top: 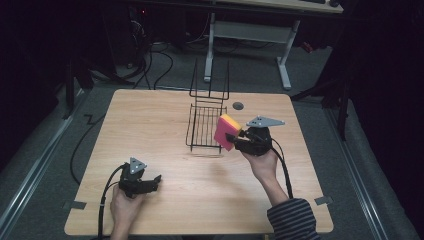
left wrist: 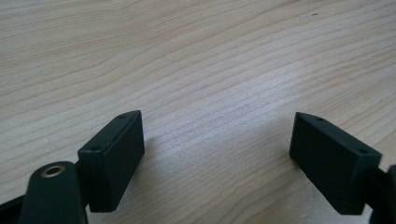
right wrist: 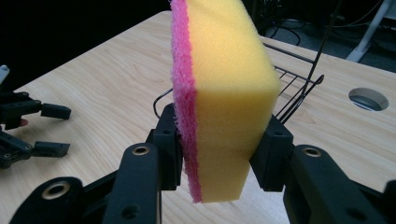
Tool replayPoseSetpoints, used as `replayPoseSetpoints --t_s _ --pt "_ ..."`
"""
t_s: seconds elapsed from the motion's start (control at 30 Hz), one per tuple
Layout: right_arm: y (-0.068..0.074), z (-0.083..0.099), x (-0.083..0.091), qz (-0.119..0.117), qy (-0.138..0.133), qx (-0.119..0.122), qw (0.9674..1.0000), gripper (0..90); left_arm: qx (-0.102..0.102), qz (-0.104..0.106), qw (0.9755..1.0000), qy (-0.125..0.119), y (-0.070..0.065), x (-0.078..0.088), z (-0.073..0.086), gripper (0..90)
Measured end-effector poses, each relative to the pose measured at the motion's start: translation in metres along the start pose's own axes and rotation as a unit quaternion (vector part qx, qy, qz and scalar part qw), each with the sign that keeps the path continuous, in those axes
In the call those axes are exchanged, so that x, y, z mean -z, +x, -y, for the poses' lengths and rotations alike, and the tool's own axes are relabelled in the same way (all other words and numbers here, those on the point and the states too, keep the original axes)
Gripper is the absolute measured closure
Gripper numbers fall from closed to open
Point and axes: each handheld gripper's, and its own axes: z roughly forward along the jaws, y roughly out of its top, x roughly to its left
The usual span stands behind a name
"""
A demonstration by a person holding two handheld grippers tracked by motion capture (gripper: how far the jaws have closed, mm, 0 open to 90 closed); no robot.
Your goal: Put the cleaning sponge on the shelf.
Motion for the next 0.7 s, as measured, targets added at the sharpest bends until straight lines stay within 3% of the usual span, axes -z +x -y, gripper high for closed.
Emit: replayPoseSetpoints --t_s 0.37,0.7 --pt "-0.004 -0.013 -0.022 0.012 0.007 0.0 0.9999 60.7 0.0 0.0 1.0 0.0 0.0 0.0 0.0 18.6" --pt "-0.004 -0.019 -0.055 0.018 0.015 0.005 0.9997 60.7 -0.001 0.0 1.0 0.0 0.0 0.0 0.0 18.6"
